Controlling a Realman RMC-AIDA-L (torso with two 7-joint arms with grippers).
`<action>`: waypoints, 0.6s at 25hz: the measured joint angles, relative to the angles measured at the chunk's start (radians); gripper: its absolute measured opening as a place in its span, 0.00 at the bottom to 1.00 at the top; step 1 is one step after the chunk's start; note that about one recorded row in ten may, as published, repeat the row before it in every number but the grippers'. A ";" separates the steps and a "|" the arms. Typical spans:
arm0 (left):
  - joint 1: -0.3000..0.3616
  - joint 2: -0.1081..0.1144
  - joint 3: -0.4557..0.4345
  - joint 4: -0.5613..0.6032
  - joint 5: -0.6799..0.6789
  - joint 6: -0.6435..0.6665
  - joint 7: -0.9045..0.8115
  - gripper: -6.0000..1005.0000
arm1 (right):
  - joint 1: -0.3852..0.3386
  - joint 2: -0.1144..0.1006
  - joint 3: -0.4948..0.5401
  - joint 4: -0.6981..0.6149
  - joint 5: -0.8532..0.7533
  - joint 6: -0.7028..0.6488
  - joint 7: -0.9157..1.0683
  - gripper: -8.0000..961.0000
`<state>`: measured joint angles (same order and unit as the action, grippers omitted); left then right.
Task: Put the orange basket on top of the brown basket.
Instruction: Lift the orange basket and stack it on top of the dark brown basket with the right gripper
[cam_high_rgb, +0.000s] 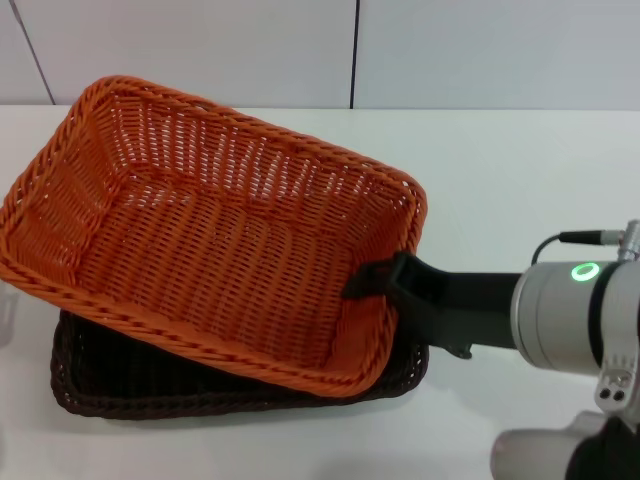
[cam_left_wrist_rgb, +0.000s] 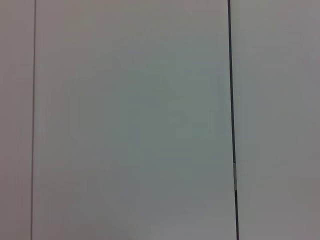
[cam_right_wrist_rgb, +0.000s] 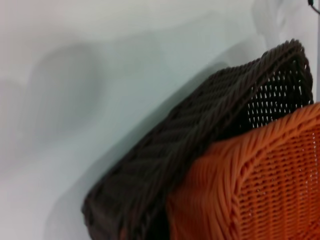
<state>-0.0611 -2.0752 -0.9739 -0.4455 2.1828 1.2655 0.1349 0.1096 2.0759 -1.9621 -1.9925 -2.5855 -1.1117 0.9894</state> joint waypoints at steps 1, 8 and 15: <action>-0.001 0.000 0.000 0.002 0.000 0.000 0.000 0.78 | -0.015 0.000 -0.006 -0.014 -0.005 -0.006 0.000 0.41; -0.008 0.003 0.003 0.008 0.002 -0.010 0.000 0.78 | -0.129 0.003 -0.060 -0.075 -0.036 -0.039 0.002 0.52; -0.016 0.004 0.015 0.013 0.001 -0.023 0.000 0.78 | -0.183 -0.003 -0.117 -0.082 -0.053 0.005 0.002 0.52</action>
<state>-0.0769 -2.0710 -0.9592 -0.4321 2.1842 1.2429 0.1350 -0.0733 2.0731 -2.0792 -2.0743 -2.6382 -1.1065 0.9918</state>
